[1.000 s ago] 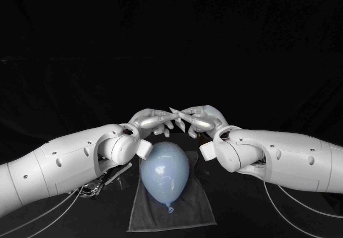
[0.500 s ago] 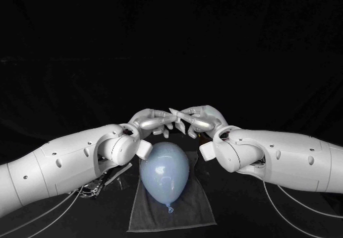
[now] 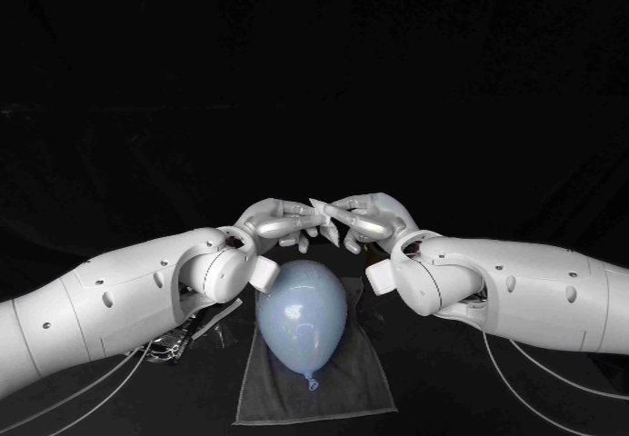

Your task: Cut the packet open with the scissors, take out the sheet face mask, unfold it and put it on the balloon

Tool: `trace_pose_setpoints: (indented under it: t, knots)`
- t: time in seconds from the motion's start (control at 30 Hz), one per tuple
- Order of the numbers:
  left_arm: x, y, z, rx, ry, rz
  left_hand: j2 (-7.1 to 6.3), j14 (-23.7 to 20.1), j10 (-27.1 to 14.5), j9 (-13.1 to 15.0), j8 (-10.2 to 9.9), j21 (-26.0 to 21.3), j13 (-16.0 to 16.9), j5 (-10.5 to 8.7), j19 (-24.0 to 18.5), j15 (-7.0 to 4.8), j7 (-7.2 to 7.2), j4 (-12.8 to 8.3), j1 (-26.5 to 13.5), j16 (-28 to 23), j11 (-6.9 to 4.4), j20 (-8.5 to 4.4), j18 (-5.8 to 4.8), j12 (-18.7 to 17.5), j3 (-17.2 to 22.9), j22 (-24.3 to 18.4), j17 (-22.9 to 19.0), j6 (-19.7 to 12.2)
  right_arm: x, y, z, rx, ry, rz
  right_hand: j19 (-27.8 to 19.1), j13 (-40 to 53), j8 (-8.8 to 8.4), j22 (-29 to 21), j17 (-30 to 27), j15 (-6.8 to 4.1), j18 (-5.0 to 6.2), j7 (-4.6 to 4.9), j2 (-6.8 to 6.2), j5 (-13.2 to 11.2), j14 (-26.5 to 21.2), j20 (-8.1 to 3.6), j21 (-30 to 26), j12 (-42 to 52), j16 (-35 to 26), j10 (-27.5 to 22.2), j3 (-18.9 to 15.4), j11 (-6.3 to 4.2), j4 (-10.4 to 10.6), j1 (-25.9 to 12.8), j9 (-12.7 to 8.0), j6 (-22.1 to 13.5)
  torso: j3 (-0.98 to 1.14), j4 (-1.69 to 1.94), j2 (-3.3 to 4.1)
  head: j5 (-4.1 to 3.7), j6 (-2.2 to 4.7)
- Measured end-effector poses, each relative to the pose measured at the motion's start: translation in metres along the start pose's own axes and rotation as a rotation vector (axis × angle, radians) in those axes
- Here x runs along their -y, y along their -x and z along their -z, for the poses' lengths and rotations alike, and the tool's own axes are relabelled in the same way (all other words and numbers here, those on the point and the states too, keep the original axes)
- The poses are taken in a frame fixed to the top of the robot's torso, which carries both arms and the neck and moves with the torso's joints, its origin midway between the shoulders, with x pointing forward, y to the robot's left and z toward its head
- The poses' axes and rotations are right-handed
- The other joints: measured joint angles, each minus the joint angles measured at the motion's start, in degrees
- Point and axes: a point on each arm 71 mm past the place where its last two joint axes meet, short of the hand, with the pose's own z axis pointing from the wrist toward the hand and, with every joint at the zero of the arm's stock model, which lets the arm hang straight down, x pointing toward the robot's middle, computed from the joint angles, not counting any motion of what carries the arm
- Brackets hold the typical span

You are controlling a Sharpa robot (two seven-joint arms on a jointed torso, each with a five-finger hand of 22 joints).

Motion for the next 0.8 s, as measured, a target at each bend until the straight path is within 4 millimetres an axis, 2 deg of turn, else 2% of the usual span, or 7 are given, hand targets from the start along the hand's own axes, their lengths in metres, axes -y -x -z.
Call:
trace_pose_setpoints:
  t: [0.53,0.8]
  knots:
    - [0.001,0.015,0.004,0.03,-0.016,-0.034,-0.01,0.2,0.8,0.0,0.7,0.9,-0.2,-0.01,0.0,-0.2,-0.01,-1.0,0.0,0.7,0.01,0.0,-0.03,-0.5,2.2,0.7,1.0,0.0,0.002,0.02,-0.004,0.033,0.003,0.048,0.2,0.0,0.0,0.1,0.0,-0.03,-0.01,-0.11,0.01,0.2,0.0,-0.21,0.0,-0.1,-0.1,0.0,0.2,0.0,0.0,0.0,0.0,-0.1,0.03,-0.01,-0.02,-0.05,-0.19]
    - [0.017,0.027,0.001,0.042,-0.041,-0.104,-0.35,0.6,1.0,0.0,1.2,1.5,-0.2,-0.01,0.0,-0.2,-0.03,-1.4,-0.3,1.1,-0.2,0.0,-0.04,-0.5,3.2,1.2,1.7,-0.1,-0.011,0.035,-0.014,0.035,0.042,0.147,0.2,0.0,0.0,0.1,-0.1,-0.14,-0.02,-0.12,0.01,0.1,0.1,-0.21,0.0,-0.2,-0.2,0.0,0.3,0.0,-0.2,0.0,0.0,-0.1,0.07,0.01,-0.01,-0.06,-0.19]
